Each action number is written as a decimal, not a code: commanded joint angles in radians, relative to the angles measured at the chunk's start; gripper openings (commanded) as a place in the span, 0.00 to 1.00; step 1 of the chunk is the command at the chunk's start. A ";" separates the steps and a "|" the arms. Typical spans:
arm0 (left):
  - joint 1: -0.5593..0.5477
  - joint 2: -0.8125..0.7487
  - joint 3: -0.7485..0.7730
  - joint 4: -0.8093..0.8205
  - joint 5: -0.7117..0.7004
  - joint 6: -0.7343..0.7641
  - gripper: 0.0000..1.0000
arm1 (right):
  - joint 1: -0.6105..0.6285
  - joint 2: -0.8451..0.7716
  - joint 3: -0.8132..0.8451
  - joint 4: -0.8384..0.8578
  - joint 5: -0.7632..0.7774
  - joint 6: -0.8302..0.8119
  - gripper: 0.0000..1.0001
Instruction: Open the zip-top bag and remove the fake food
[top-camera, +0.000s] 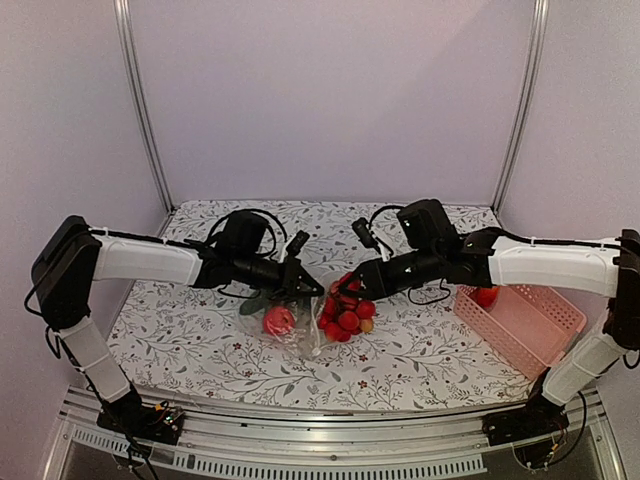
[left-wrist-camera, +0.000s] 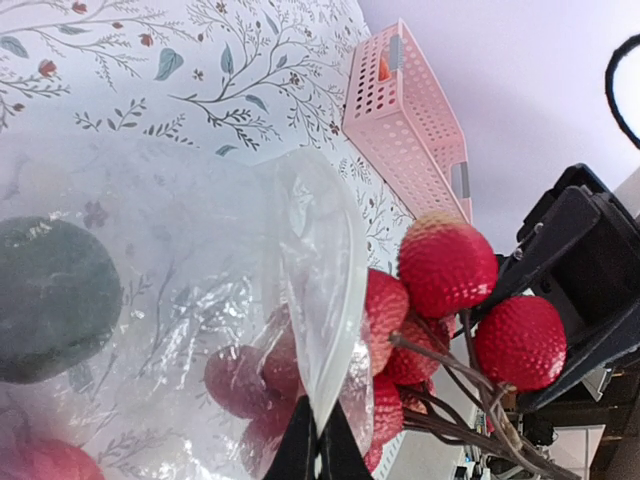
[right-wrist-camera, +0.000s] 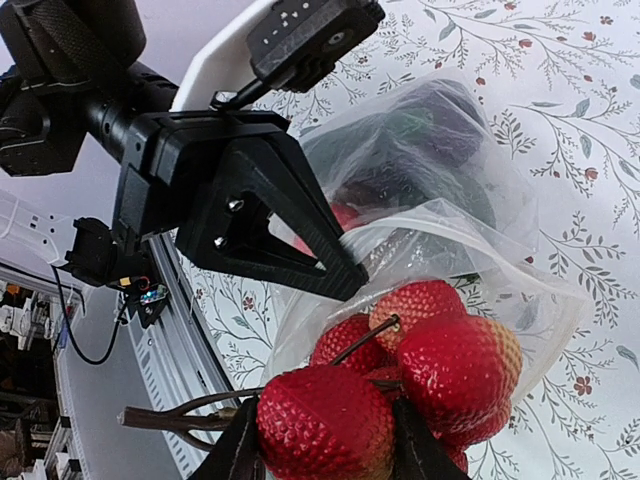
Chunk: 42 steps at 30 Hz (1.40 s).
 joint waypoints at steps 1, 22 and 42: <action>0.015 0.035 0.028 0.010 -0.011 -0.013 0.00 | -0.004 -0.080 -0.030 -0.044 0.000 -0.016 0.00; 0.064 0.100 0.105 -0.021 0.018 0.005 0.00 | -0.411 -0.457 -0.042 -0.325 0.134 -0.029 0.00; 0.078 0.165 0.176 -0.047 0.069 0.028 0.00 | -0.523 -0.748 -0.113 -0.733 0.789 0.188 0.00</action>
